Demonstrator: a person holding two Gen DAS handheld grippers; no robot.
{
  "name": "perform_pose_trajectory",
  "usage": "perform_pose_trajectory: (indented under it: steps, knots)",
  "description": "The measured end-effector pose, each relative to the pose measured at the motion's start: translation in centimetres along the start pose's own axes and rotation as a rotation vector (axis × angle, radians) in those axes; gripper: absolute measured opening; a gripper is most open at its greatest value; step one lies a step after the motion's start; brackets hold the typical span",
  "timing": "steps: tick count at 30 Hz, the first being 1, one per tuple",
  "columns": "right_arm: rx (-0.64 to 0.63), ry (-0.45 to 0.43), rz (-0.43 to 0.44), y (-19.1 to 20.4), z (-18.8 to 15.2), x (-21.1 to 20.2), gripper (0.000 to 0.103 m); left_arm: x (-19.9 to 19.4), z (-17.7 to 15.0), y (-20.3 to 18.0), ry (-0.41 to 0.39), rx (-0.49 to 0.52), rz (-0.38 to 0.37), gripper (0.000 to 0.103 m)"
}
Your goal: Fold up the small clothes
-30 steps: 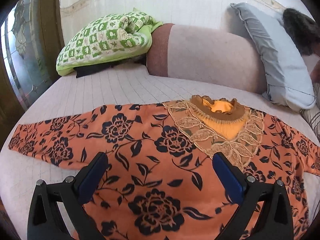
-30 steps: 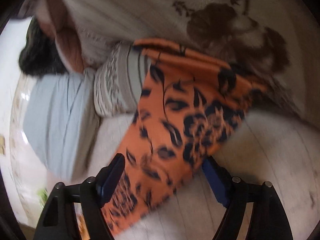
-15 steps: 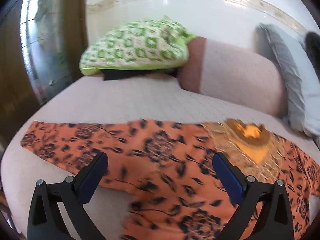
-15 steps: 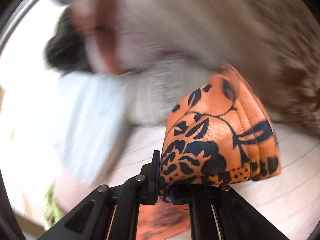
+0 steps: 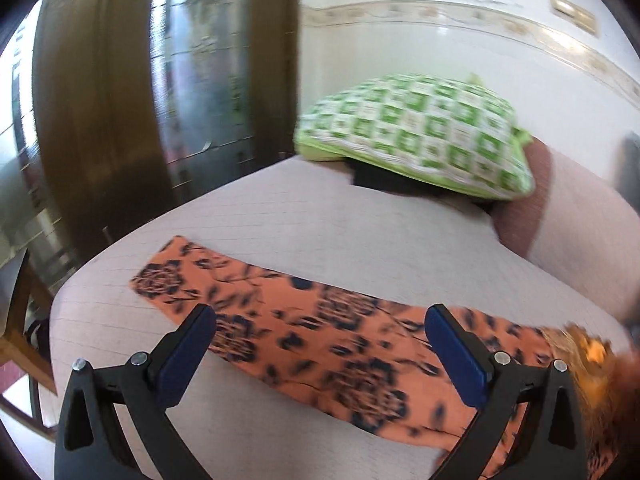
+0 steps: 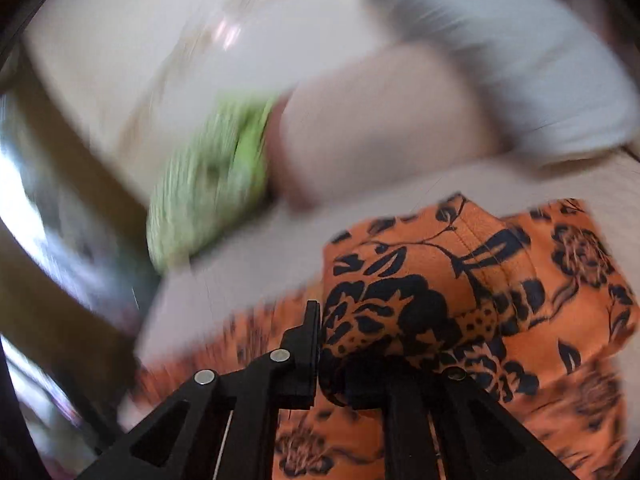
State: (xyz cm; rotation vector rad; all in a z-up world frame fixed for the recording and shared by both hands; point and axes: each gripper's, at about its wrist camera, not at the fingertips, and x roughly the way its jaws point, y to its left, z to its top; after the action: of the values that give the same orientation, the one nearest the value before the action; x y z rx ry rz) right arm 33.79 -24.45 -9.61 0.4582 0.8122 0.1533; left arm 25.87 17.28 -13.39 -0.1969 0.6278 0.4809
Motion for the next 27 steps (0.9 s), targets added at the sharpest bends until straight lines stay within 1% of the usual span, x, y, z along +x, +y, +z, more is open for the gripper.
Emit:
perform_pose_trajectory:
  steps: [1,2,3,4,5,6,7,8,9,10,12,15,16,17,18,19,20,21,23,25,27]
  knots:
    - [-0.065,0.088,-0.024,2.8,-1.7,2.6,0.016,0.3,0.3,0.7,0.004,-0.016,0.009,0.103]
    - [-0.145,0.168,-0.059,4.9,-3.1,5.1,0.018,0.7,0.5,1.4,0.008,-0.029,0.019,0.103]
    - [-0.270,0.227,-0.121,7.4,-5.4,6.8,0.018,1.1,0.7,2.1,0.016,-0.039,0.036,0.103]
    - [-0.453,0.249,-0.243,9.9,-7.8,8.7,0.019,1.6,0.9,2.7,0.029,-0.044,0.058,0.103]
    - [-0.629,0.238,-0.372,11.6,-9.7,10.2,0.019,2.1,1.0,3.3,0.044,-0.049,0.075,0.103]
    - [-0.837,0.199,-0.515,13.2,-12.5,11.5,0.019,2.3,1.1,3.8,0.056,-0.056,0.083,0.103]
    - [-0.960,0.168,-0.578,13.7,-14.3,12.0,0.020,2.7,1.2,4.3,0.072,-0.068,0.090,0.103]
    - [-1.062,0.135,-0.621,13.9,-15.9,12.1,0.020,3.1,1.3,4.8,0.087,-0.083,0.097,0.103]
    - [-1.140,0.104,-0.645,13.8,-16.6,12.0,0.020,3.6,1.4,5.6,0.109,-0.108,0.113,0.103]
    - [-1.192,0.077,-0.643,13.9,-17.3,11.5,0.020,4.0,1.5,6.3,0.129,-0.133,0.126,0.103]
    - [-1.255,0.035,-0.592,14.0,-18.2,9.8,0.021,4.6,1.5,7.8,0.163,-0.192,0.135,0.103]
    - [-1.352,-0.037,-0.514,14.1,-20.2,7.0,0.029,4.9,1.4,9.7,0.194,-0.277,0.132,0.103]
    - [-1.383,-0.064,-0.502,14.1,-20.8,6.2,0.041,4.9,1.4,10.0,0.196,-0.292,0.135,0.103]
    - [-1.396,-0.080,-0.493,13.8,-20.9,5.6,0.066,4.8,1.4,10.4,0.200,-0.310,0.138,0.103]
    - [-1.399,-0.096,-0.483,14.3,-21.3,5.2,0.073,4.8,1.4,10.7,0.204,-0.318,0.137,0.103]
    - [-1.385,-0.113,-0.468,14.5,-21.2,4.7,0.074,4.7,1.4,10.8,0.208,-0.324,0.135,0.103]
    - [-1.350,-0.109,-0.442,14.3,-20.9,4.2,0.074,4.7,1.4,11.0,0.208,-0.325,0.136,0.103]
    - [-1.287,-0.090,-0.399,14.0,-20.1,3.6,0.074,4.7,1.5,11.1,0.209,-0.326,0.138,0.103]
    - [-1.144,-0.045,-0.301,14.2,-17.8,3.1,0.074,5.0,1.5,11.4,0.216,-0.326,0.137,0.103]
    - [-0.985,0.002,-0.220,13.4,-15.6,2.6,0.074,5.7,1.5,11.7,0.247,-0.323,0.139,0.103]
    - [-0.830,0.048,-0.151,12.4,-13.6,3.3,0.071,6.4,1.1,12.4,0.284,-0.330,0.163,0.103]
